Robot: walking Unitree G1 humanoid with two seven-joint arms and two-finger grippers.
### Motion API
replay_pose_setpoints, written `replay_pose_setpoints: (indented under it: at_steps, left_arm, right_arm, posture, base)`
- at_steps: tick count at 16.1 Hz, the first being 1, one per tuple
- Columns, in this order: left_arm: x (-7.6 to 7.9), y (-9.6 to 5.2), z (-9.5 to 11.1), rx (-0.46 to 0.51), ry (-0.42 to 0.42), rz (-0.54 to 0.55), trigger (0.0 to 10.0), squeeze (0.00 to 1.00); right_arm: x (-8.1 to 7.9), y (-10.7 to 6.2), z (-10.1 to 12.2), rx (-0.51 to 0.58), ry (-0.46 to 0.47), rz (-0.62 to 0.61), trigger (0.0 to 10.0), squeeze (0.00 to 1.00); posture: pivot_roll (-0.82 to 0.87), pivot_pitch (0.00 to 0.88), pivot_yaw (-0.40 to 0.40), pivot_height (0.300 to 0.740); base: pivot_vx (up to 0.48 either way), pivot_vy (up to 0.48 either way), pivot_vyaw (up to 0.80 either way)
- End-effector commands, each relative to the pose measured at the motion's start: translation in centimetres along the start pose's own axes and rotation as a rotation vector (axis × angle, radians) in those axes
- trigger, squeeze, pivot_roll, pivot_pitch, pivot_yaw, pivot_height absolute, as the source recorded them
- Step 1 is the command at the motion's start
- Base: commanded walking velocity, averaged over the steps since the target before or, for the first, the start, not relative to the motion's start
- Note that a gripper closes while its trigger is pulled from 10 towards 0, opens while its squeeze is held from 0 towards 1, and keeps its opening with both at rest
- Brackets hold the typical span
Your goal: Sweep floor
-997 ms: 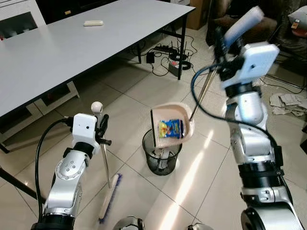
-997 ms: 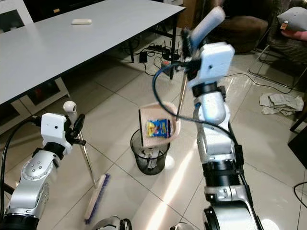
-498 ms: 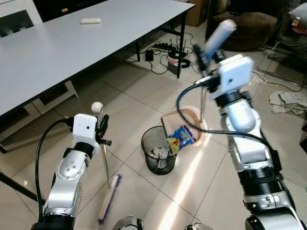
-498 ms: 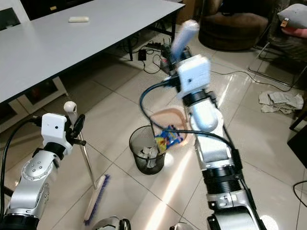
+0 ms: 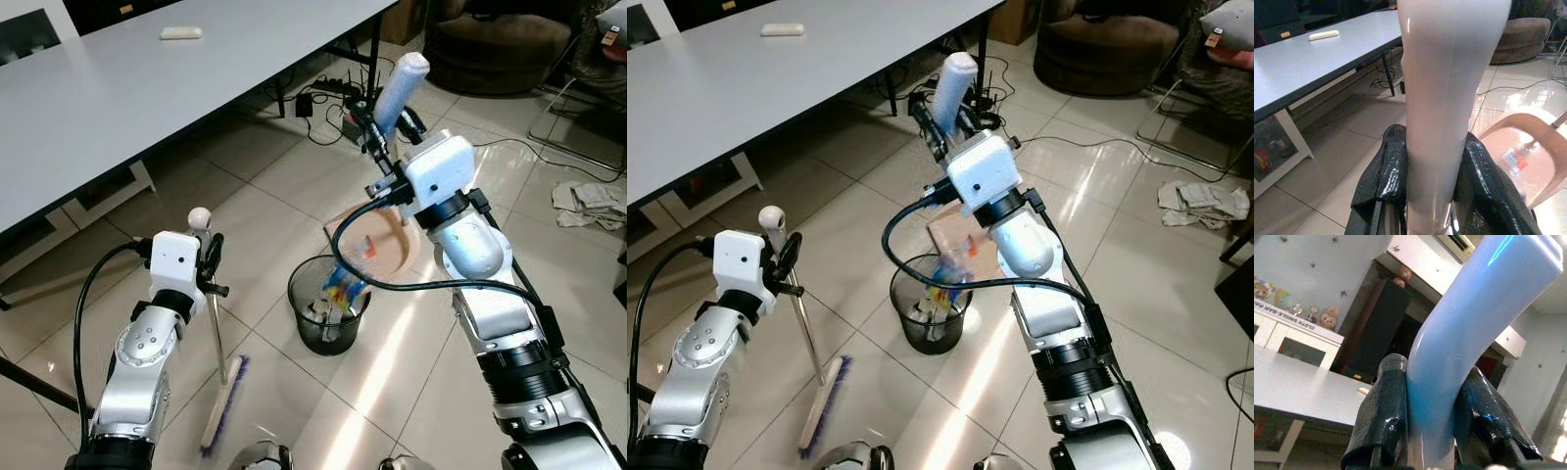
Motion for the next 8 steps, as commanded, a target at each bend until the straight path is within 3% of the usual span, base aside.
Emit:
replay_pose_setpoints:
  at_steps: [1, 5, 8]
  left_arm:
    - [-0.1, 0.5, 0.9, 0.038, 0.019, 0.004, 10.0, 0.00]
    - [-0.3, 0.7, 1.0, 0.041, 0.018, 0.011, 10.0, 0.00]
    - [0.0, 1.0, 1.3, 0.056, 0.000, -0.004, 10.0, 0.00]
  right_arm:
    - [-0.4, 0.8, 1.6, 0.084, -0.051, 0.047, 10.0, 0.00]
    - [0.1, 1.2, 2.7, 0.143, -0.118, 0.042, 10.0, 0.00]
    - [4.7, 1.1, 5.0, 0.211, -0.178, -0.170, 10.0, 0.00]
  posture:
    - [0.04, 0.069, 0.059, 0.740]
    - [0.03, 0.060, 0.060, 0.740]
    - [0.02, 0.052, 0.062, 0.740]
  base:
    - [0.000, 0.000, 0.00]
    - [0.000, 0.000, 0.00]
    - [0.000, 0.000, 0.00]
Point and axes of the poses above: a point about 5 cm out from each wrist's last joint towards the gripper, its own y axis pointing out of the wrist towards the gripper, its own z axis along the axis of the wrist's last joint, x = y × z, the point moved 2 cm from there along y, pointing out of the wrist towards the gripper, and after that the axes turned 11 degrees about y, right-handed, at the moved point
